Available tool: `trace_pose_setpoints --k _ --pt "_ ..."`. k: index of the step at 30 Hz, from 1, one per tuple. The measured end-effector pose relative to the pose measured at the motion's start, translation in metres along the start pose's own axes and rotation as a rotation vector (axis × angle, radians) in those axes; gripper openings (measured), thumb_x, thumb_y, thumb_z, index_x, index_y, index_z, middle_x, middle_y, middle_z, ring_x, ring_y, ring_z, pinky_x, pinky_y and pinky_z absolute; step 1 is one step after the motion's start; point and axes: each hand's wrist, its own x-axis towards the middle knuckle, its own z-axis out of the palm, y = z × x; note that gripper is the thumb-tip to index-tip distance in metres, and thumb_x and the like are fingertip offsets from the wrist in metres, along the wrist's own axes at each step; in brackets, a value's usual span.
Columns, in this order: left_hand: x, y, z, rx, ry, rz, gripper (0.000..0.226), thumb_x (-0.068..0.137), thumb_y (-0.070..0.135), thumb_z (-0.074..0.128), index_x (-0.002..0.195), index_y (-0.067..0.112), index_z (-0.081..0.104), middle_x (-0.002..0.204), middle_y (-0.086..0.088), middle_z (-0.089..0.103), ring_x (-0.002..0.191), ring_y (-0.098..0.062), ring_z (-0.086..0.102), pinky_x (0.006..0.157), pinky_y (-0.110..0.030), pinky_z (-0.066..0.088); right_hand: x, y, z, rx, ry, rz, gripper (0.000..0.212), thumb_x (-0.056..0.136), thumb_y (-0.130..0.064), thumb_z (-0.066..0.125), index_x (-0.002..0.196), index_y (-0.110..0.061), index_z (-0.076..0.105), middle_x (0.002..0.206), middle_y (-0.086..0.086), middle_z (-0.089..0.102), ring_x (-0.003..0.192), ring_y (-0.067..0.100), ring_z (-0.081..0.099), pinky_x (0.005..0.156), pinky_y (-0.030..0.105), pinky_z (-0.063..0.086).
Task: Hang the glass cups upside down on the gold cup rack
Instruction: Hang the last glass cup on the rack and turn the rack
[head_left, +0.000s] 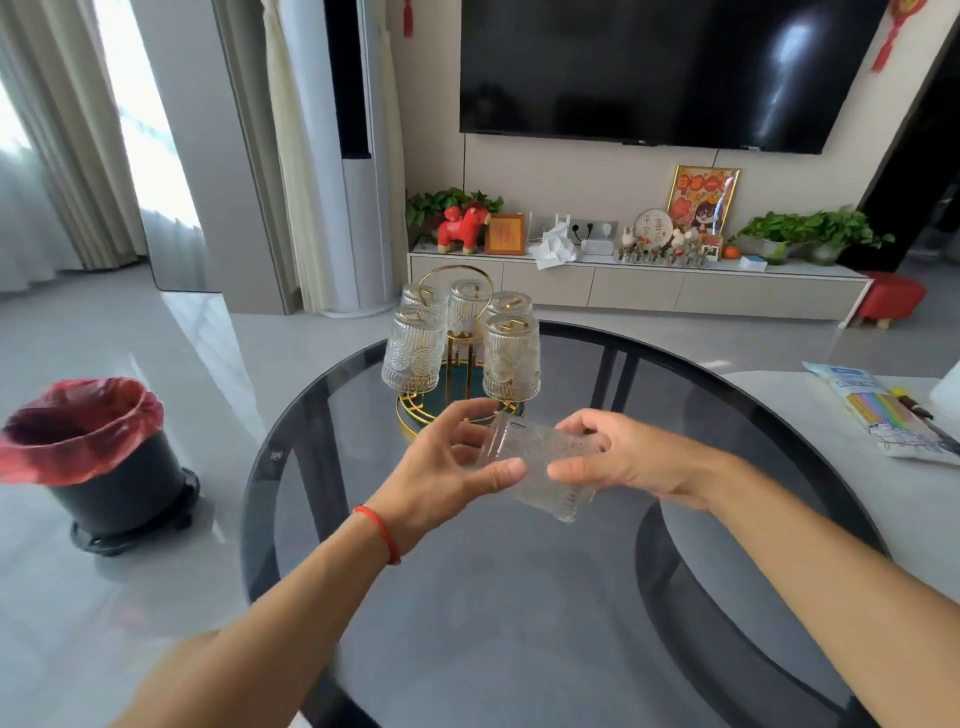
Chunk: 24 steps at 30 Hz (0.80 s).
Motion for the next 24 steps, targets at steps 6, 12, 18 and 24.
trace_pose_setpoints --k 6,12,18,24 --pt "0.012 0.021 -0.035 0.049 0.019 0.15 0.08 0.07 0.027 0.092 0.139 0.029 0.051 0.118 -0.004 0.071 0.102 -0.02 0.073 0.086 -0.035 0.061 0.033 -0.045 0.038 -0.192 0.059 -0.238 0.088 0.069 -0.032 0.095 0.139 -0.049 0.045 0.128 -0.014 0.065 0.115 -0.006 0.061 0.091 0.02 0.05" --pt "0.018 -0.005 -0.068 0.061 0.438 0.177 0.032 0.091 0.023 0.072 0.121 0.027 0.063 0.117 0.007 0.071 0.106 -0.007 0.068 0.09 -0.028 0.057 0.057 -0.088 0.03 -0.181 0.392 -0.349 0.097 0.054 -0.047 0.096 0.137 -0.03 0.049 0.13 -0.005 0.068 0.119 0.02 0.066 0.103 0.049 0.053" --pt "0.022 -0.033 -0.075 0.232 0.479 0.107 0.041 0.087 0.014 0.068 0.124 0.028 0.061 0.122 0.011 0.063 0.114 -0.008 0.059 0.075 -0.013 0.052 0.094 -0.125 0.008 -0.177 0.674 -0.441 0.097 0.066 -0.047 0.095 0.144 -0.024 0.042 0.128 -0.012 0.052 0.122 0.016 0.053 0.098 0.034 0.047" --pt "0.024 -0.04 -0.077 0.333 0.52 0.074 0.044 0.087 0.018 0.07 0.128 0.024 0.058 0.127 0.004 0.062 0.113 -0.015 0.059 0.088 -0.033 0.058 0.13 -0.122 0.017 -0.367 0.681 -0.326 0.103 0.065 -0.051 0.093 0.147 -0.02 0.041 0.145 0.007 0.056 0.113 0.015 0.046 0.09 0.029 0.038"
